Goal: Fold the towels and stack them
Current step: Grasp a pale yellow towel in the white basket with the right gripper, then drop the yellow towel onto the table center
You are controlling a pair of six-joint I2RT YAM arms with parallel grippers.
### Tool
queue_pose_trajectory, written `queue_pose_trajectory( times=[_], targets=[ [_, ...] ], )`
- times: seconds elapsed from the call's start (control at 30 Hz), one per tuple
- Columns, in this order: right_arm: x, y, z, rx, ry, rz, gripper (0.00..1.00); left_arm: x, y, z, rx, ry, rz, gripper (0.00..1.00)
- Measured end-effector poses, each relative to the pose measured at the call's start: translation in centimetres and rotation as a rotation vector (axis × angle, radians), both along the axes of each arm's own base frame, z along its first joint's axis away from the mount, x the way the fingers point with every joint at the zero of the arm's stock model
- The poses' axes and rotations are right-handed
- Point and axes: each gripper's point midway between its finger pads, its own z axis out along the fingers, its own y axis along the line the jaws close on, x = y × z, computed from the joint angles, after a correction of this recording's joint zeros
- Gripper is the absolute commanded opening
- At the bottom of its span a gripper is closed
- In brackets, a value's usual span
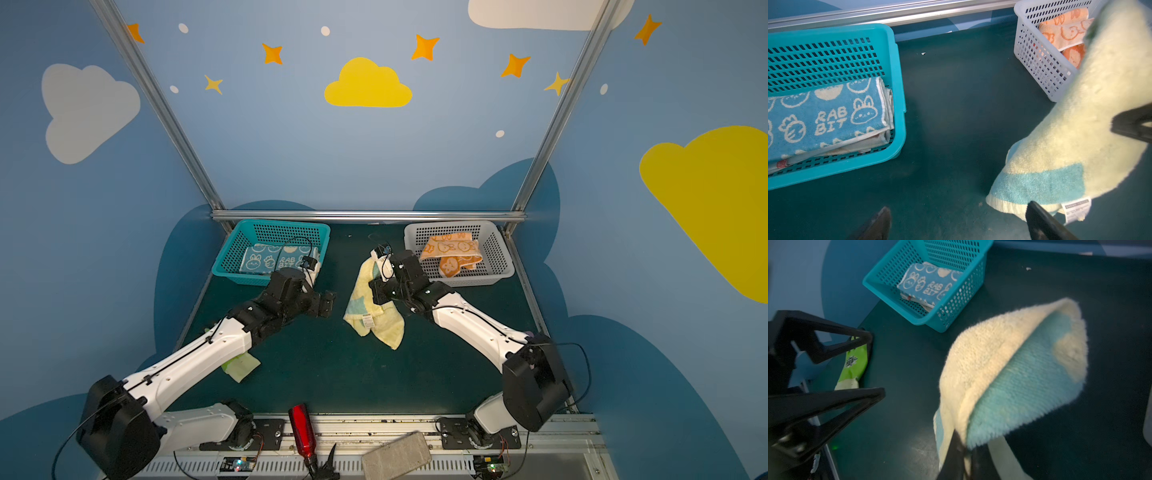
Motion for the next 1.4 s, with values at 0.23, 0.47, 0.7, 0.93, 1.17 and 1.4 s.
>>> queue_pose_trajectory(
  times=[0.23, 0.47, 0.7, 0.93, 1.17, 1.4],
  targets=[
    [1.4, -5.1, -5.1, -0.057, 0.205, -0.21, 0.0, -0.9, -0.5, -3.3, 0.087, 0.096, -0.085, 1.0],
    [-1.1, -10.0, -10.8, -0.161, 0.388, -0.339, 0.32, -2.0, -1.5, -5.3, 0.164, 0.118, -0.194, 1.0],
    [-2.5, -11.5, -8.9, -0.231, 0.316, -0.303, 0.71, -3.1, -2.9, -7.1, 0.228, 0.131, -0.3, 1.0],
    [-3.9, -9.9, -3.9, -0.265, 0.071, -0.068, 0.63, -3.0, -3.2, -7.9, 0.24, 0.143, -0.311, 1.0],
    [-8.8, -6.6, -5.8, -0.551, -0.236, 0.382, 0.63, -2.4, -3.3, -7.5, 0.22, 0.124, -0.295, 1.0],
    [-10.2, -7.2, -8.1, -0.714, -0.342, 0.585, 0.61, -1.4, -2.4, -7.3, 0.197, 0.106, -0.241, 1.0]
  ],
)
